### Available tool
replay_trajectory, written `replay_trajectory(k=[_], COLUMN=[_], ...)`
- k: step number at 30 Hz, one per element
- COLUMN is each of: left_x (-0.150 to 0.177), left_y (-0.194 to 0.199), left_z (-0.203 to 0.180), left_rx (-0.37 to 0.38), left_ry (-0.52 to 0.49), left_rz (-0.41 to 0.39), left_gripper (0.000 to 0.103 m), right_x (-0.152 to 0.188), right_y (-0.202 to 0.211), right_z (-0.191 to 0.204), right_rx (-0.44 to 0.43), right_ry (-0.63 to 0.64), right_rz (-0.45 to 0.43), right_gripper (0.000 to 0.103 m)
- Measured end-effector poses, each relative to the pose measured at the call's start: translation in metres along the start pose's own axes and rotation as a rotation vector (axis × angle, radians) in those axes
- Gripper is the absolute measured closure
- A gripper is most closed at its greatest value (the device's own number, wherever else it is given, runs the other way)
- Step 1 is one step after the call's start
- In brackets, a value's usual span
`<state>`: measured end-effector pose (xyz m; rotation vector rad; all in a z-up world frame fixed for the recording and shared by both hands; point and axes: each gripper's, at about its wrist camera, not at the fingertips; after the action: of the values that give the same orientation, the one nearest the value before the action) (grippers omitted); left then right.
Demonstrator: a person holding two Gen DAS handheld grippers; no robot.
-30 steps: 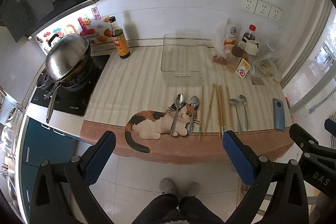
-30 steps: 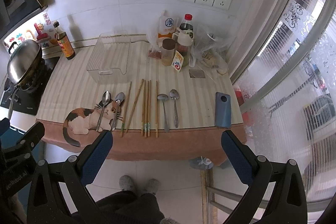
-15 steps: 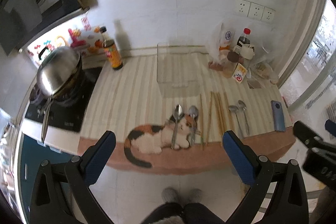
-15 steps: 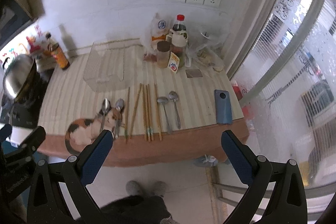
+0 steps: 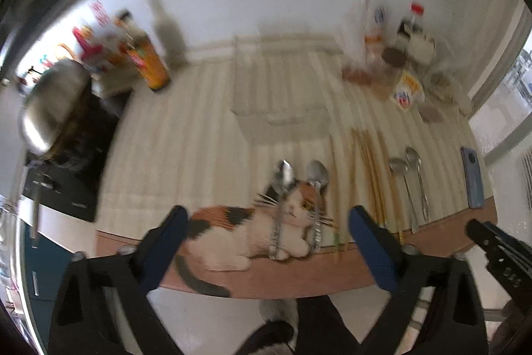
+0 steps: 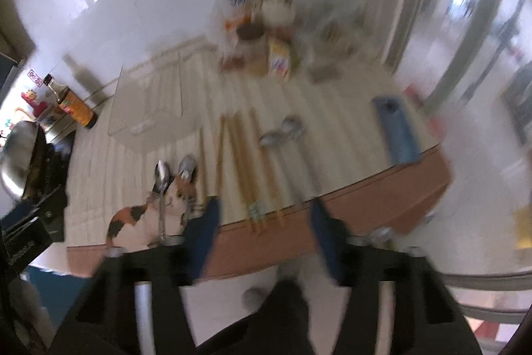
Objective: Organize utensils
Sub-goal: 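Lower the left tool onto a wooden chopstick and close it while the right tool grasps another, then lift the left tool's chopstick toward the clear basket while the right tool carries its chopstick alongside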
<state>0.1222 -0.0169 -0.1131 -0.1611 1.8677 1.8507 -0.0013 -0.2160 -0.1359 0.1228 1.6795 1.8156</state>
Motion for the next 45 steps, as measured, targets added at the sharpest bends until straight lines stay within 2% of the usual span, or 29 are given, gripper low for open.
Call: replay_trajectory(k=[2,8,10,12,18,21,23,30,35,37,39,45], left_x=[-0.005,-0.017,-0.017,-0.017,-0.012,-0.007,-0.006,0.005,0.015,0.014,0.015,0.007], left_y=[-0.03,-0.12,-0.148,-0.167,-0.202,-0.205,-0.205,-0.206,-0.21,-0.21,-0.21,-0.207], left_z=[-0.015,-0.058,-0.066,-0.071,-0.083,-0.081,-0.079,-0.05,-0.038,-0.036,-0.034,-0.049], left_rx=[0.051,0.155,0.156,0.148,0.122,0.109,0.107,0.169,0.193,0.197,0.198,0.182], left_ry=[0.003,-0.004,-0.001,0.001,-0.038,-0.046,-0.056,0.022,0.002,-0.01,-0.022,-0.049], left_rz=[0.086,0.326,0.384,0.418,0.507,0.513,0.5,0.537,0.538,0.54,0.539,0.541], left_gripper=[0.035,0.06,0.062,0.069,0.071,0.084,0.098,0.098,0.098,0.098,0.096,0.096], right_x=[-0.007,-0.036,-0.046,-0.052,-0.062,-0.061,-0.058,-0.051,-0.041,-0.039,-0.038,-0.017], right_y=[-0.027,-0.096,-0.115,-0.131,-0.166,-0.175,-0.18,-0.204,-0.226,-0.224,-0.223,-0.206], right_z=[-0.007,-0.035,-0.041,-0.044,-0.047,-0.042,-0.034,-0.006,0.017,0.025,0.028,0.028], right_rx=[-0.014,-0.063,-0.07,-0.07,-0.049,-0.051,-0.034,0.017,0.104,0.142,0.161,0.172], right_ry=[0.001,-0.031,-0.021,-0.004,0.016,0.022,0.037,0.086,0.161,0.192,0.189,0.201], right_rz=[0.037,0.17,0.207,0.236,0.307,0.331,0.34,0.33,0.334,0.312,0.315,0.364], right_gripper=[0.07,0.07,0.07,0.07,0.069,0.069,0.069,0.069,0.07,0.084,0.093,0.095])
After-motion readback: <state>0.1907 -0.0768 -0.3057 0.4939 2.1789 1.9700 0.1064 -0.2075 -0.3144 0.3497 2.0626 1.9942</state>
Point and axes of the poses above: each gripper's, at about its wrist camera, not at the fingertips, and y roughly against the way its jaws point, z to its left, x to its underside, and after that the axes turned 2 degrees about -y, right-handed
